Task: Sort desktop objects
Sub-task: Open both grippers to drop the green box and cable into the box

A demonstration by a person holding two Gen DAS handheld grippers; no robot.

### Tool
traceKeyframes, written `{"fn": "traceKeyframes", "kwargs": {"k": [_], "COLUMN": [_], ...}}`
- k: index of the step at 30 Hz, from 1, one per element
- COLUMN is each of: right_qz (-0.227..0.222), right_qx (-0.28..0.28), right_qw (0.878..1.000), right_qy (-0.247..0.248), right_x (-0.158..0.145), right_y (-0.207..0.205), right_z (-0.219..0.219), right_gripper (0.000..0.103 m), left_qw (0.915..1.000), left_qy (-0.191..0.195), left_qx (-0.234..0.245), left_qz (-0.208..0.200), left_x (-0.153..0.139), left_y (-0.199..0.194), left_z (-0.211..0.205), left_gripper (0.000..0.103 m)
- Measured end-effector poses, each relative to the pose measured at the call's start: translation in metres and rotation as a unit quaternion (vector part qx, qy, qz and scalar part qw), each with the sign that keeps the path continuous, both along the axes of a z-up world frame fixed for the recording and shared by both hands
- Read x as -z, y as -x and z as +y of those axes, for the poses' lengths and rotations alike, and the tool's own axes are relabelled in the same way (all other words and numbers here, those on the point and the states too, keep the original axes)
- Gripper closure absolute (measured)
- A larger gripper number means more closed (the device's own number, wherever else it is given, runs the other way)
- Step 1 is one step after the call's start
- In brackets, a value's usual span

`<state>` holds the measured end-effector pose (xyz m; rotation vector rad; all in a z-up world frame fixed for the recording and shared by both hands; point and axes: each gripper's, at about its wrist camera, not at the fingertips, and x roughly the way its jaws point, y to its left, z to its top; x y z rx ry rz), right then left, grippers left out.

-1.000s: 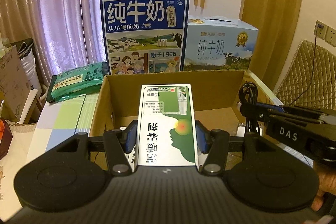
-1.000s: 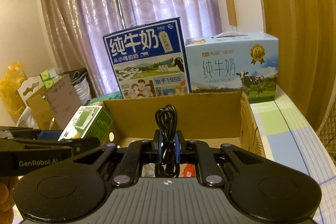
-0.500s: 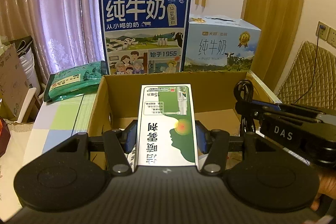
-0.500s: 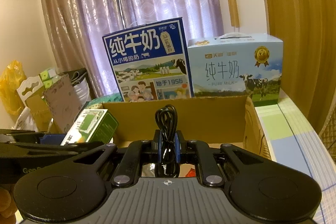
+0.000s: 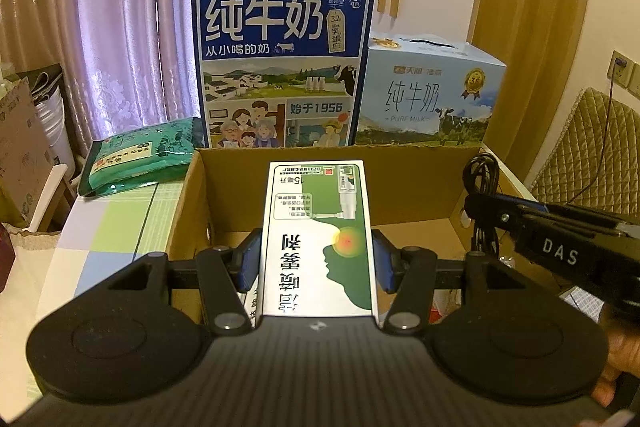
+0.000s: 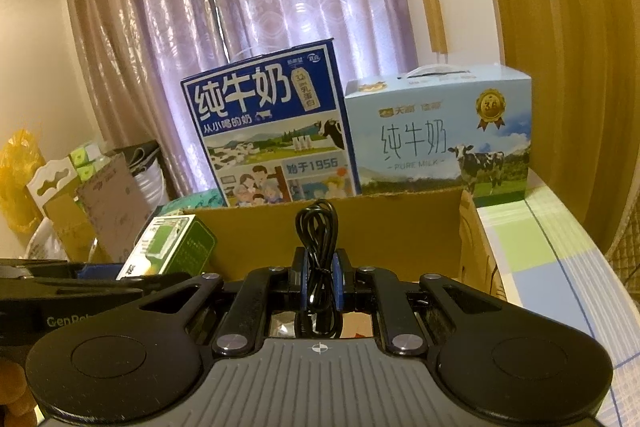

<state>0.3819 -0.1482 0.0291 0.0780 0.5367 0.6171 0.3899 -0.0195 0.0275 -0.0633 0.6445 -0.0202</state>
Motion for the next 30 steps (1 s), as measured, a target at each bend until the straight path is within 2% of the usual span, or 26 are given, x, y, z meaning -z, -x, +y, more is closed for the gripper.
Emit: {"fn": "traceKeyframes", "kwargs": {"k": [15, 30], "right_qz": [0.008, 0.015], "right_qx": [0.01, 0.004], "right_qw": [1.0, 1.0], "right_qy": [0.0, -0.005], "right_x": [0.008, 0.009], "right_y": [-0.012, -0.013], "right_z": [-0.001, 0.003], "right_gripper": [0.094, 0.093], "left_qw": [0.9995, 0.9998], "left_qy": [0.029, 0.014], "left_qx": [-0.004, -0.012], "left_qz": [-0.01, -0.01], "left_x": [0.004, 0.005], "left_y": [-0.016, -0.012], "left_z": [0.003, 0.004], "left_gripper": [0.052, 0.052]}}
